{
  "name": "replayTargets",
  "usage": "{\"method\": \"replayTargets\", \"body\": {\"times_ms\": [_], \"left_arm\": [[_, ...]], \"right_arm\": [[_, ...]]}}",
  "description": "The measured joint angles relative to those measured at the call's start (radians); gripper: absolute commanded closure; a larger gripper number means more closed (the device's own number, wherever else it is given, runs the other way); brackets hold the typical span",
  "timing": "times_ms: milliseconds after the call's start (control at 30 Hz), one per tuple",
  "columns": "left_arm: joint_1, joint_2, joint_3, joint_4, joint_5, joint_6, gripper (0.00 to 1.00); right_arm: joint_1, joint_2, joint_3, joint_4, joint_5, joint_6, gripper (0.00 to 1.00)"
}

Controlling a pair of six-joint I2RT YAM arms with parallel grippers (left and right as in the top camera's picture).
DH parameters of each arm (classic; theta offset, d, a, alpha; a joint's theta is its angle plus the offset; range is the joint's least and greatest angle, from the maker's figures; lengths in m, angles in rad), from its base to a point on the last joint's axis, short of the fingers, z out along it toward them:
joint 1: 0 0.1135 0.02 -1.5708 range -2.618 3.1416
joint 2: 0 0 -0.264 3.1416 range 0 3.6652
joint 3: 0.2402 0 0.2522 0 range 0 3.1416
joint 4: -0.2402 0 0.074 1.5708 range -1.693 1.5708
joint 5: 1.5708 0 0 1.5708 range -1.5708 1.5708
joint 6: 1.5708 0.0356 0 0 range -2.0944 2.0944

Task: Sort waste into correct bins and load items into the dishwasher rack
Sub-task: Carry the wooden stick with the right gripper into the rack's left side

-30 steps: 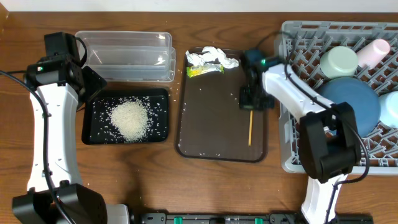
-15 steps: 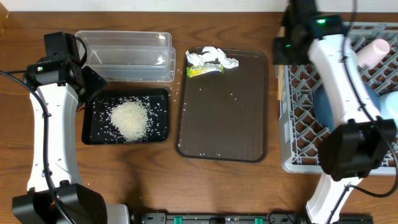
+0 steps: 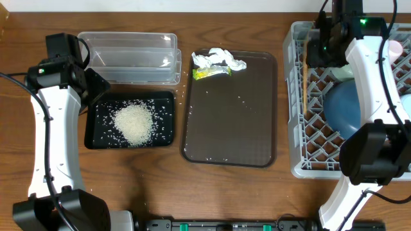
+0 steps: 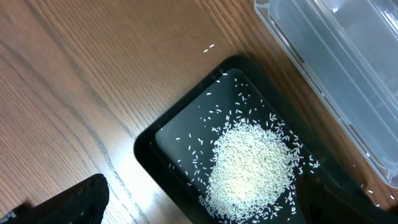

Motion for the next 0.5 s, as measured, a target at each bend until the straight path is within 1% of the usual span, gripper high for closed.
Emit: {"method": "replayTargets", "body": {"times_ms": [67,267,500], "left_arm": [[0.0,0.0,0.0,0.0,0.0,0.0,0.03],[0.0,0.0,0.0,0.0,0.0,0.0,0.03],[0.0,0.0,0.0,0.0,0.0,0.0,0.03]], "right_arm": [[0.001,0.0,-0.003,0.004,-0.001,0.013,0.21],[0.013,0.0,-0.003,0.005,-0.005,0.066,0.16],[0.054,0.0,-0.003,0.065,-0.021,0.172,0.16]]}}
